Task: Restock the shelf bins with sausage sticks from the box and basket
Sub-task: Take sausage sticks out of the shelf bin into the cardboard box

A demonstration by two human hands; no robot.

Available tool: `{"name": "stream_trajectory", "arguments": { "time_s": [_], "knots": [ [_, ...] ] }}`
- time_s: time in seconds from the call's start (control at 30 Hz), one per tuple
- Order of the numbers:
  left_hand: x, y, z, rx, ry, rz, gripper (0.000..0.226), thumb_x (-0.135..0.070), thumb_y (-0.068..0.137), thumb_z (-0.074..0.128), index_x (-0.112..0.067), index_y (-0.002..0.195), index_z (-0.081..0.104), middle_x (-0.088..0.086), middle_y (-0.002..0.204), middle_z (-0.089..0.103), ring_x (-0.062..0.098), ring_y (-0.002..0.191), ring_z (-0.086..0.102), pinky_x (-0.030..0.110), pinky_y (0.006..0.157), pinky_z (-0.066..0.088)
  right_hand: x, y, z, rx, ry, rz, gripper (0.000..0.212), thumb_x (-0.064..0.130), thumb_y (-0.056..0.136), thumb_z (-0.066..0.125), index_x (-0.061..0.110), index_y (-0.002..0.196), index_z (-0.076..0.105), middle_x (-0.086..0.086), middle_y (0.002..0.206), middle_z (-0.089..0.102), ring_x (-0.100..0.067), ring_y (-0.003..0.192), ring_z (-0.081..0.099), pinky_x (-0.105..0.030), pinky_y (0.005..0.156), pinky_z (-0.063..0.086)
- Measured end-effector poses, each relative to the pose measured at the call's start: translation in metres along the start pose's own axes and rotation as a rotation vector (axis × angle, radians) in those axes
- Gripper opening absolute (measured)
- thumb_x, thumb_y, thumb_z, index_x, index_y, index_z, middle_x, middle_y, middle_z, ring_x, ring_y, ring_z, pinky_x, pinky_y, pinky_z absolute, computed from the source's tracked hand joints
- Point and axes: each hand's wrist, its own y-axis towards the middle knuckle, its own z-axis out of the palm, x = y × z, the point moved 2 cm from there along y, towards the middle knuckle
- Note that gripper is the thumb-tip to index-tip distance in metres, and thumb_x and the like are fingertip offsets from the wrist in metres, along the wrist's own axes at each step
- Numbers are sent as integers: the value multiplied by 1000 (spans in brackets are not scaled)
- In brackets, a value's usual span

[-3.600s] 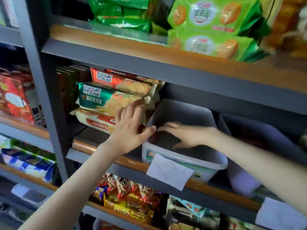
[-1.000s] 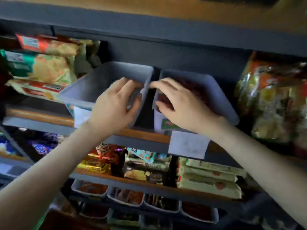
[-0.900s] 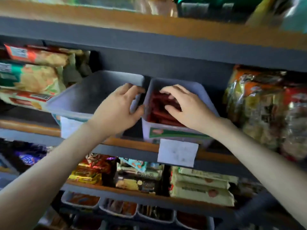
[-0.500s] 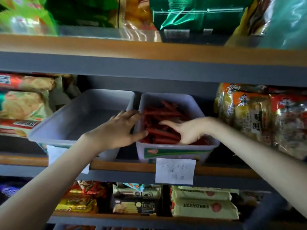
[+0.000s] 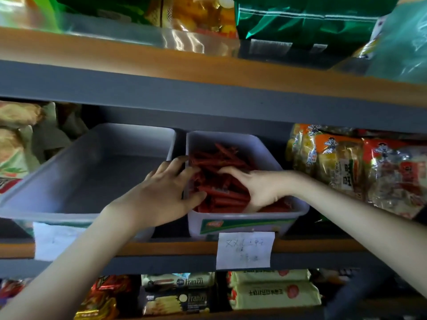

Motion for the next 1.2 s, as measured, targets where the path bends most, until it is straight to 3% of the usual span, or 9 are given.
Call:
{"name": "stream_trajectory", "arguments": {
  "time_s": [0.1, 0.17, 0.23, 0.47, 0.63, 0.77, 1.0, 1.1, 1.2],
  "knots": [
    [1, 1, 1, -32, -2, 12, 91, -76, 63, 5, -41, 146, 15, -11, 154, 6, 12, 140, 7, 33, 113, 13, 3, -3, 5, 97, -24, 7, 110, 31, 78, 75, 40, 145, -11, -13, 154, 19, -29, 122, 48, -37, 102, 42],
    [3, 3, 3, -50, -4, 18, 97, -75, 57, 0, -40, 146, 14, -10, 154, 7, 13, 140, 6, 34, 114, 13, 4, -1, 13, 116, -88, -4, 108, 30, 82, 72, 40, 145, -15, -11, 158, -7, -33, 131, 39, -41, 106, 37],
    [5, 4, 5, -66, 3, 26, 99, -74, 56, -3, -39, 147, 13, -9, 156, 4, 14, 141, 4, 35, 114, 12, 5, -1, 17, 94, -124, 20, 104, 32, 84, 68, 42, 145, -16, -11, 157, -15, -34, 138, 28, -44, 109, 33],
    [6, 8, 7, -81, -15, 30, 67, -67, 88, 18, -36, 147, 13, -5, 156, 6, 18, 143, 7, 35, 113, 14, 10, -2, 9, -99, -32, 53, 103, 37, 74, 77, 32, 148, 6, -5, 152, 22, -21, 134, 34, -26, 104, 33],
    [8, 9, 10, -92, -57, 59, 62, -62, 89, 26, -33, 143, 22, -4, 150, 19, 21, 138, 18, 37, 110, 21, 11, 3, -1, -90, 71, 171, 106, 26, 64, 84, 25, 141, 11, -2, 135, 42, -17, 112, 52, -30, 92, 48],
    [10, 12, 11, -122, -82, 50, 59, -60, 91, 27, -29, 142, 26, -2, 148, 23, 22, 136, 22, 36, 109, 22, 16, 7, 0, -164, 22, 248, 86, 25, 63, 83, 14, 133, 34, 1, 116, 56, -15, 95, 57, -28, 79, 49],
    [11, 10, 9, -237, -56, 61, 63, -60, 91, 29, -23, 142, 28, 2, 146, 28, 24, 134, 27, 37, 109, 23, 35, -5, 10, -367, 11, 237, 40, 38, 78, 70, 28, 115, 59, 3, 105, 65, -16, 94, 62, -29, 76, 50],
    [5, 5, 3, -392, 45, 167, 74, -62, 81, 28, -12, 129, 52, 11, 130, 53, 32, 117, 52, 45, 102, 37, 44, -16, -5, -493, -156, 213, 33, 33, 83, 62, 31, 116, 56, 3, 100, 65, -19, 89, 62, -27, 61, 44],
    [-1, 5, -1, -511, 69, 200, 70, -62, 76, 40, -10, 118, 61, 10, 108, 66, 33, 95, 65, 48, 92, 46, 48, -23, -20, -651, -233, 202, 48, 27, 79, 63, 30, 125, 50, 2, 109, 62, -24, 95, 61, -27, 66, 44]
  ]
}}
